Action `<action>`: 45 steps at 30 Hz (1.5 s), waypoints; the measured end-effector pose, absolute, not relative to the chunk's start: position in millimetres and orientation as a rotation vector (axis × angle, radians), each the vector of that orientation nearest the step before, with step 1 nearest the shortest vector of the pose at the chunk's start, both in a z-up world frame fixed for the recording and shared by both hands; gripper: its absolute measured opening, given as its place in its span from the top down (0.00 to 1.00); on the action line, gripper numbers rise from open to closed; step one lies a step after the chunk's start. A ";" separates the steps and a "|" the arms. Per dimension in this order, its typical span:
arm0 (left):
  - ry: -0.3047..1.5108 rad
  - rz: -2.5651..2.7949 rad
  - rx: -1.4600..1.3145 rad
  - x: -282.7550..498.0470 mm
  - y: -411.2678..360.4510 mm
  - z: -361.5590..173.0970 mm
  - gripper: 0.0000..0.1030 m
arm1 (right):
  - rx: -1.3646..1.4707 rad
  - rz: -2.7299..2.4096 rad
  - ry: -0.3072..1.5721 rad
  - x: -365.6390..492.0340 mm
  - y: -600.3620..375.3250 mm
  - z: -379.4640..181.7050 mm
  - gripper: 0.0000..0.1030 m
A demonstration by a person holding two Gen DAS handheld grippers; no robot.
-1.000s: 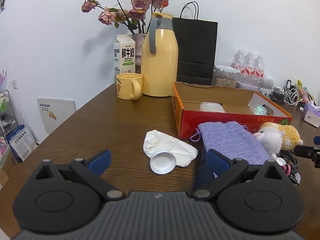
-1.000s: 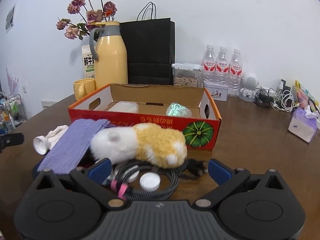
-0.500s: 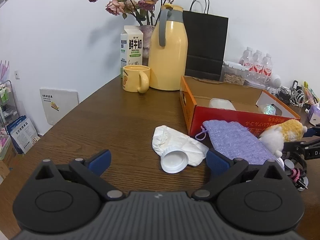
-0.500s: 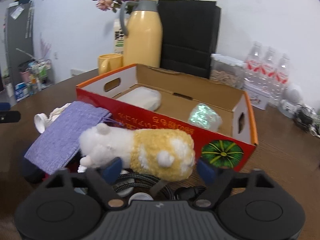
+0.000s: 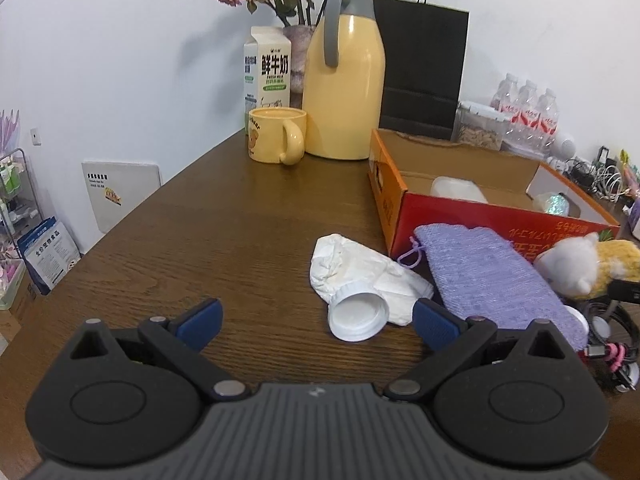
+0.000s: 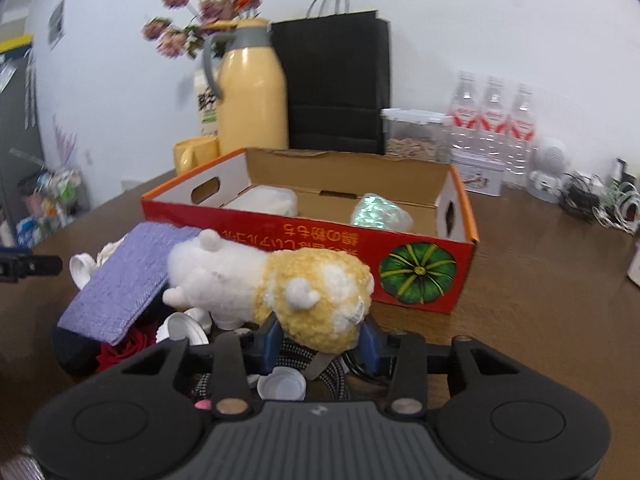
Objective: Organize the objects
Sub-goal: 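Grasp the plush hamster with the right tool while the left approaches a white cap, then grasp the white cap with the left tool while the right lifts the hamster, then drop the hamster in the carton with the right tool while the left drops the cap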
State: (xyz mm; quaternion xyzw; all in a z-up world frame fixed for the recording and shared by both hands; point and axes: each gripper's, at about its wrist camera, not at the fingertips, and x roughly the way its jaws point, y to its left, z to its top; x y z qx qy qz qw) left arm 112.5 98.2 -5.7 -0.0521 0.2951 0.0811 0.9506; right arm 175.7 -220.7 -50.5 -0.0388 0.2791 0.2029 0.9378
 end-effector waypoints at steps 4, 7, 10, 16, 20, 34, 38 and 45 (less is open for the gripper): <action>0.606 0.165 -0.106 126.1 99.1 -8.4 0.00 | -0.051 0.385 0.537 164.9 -225.2 -49.9 0.64; 0.628 0.164 -0.119 138.1 98.3 -13.6 0.00 | -0.055 0.380 0.531 161.7 -224.2 -49.6 0.64; 0.640 0.162 -0.160 144.9 98.6 -19.0 0.01 | -0.053 0.377 0.524 159.3 -223.7 -49.9 0.64; 0.650 0.107 -0.210 143.1 98.4 -21.6 0.61 | -0.052 0.379 0.516 156.5 -223.3 -50.1 0.64; 0.614 0.095 -0.213 135.7 97.3 -17.1 0.61 | -0.048 0.380 0.509 155.8 -223.9 -49.0 0.64; 0.484 0.026 -0.187 134.1 73.6 25.0 0.61 | -0.035 0.388 0.455 153.6 -227.8 -37.5 0.67; 0.494 0.020 -0.190 135.3 69.8 22.1 0.61 | -0.029 0.407 0.483 157.3 -228.6 -40.9 0.62; 0.505 0.038 -0.206 131.5 75.7 18.1 0.61 | 0.059 0.440 0.526 170.8 -228.7 -46.2 0.58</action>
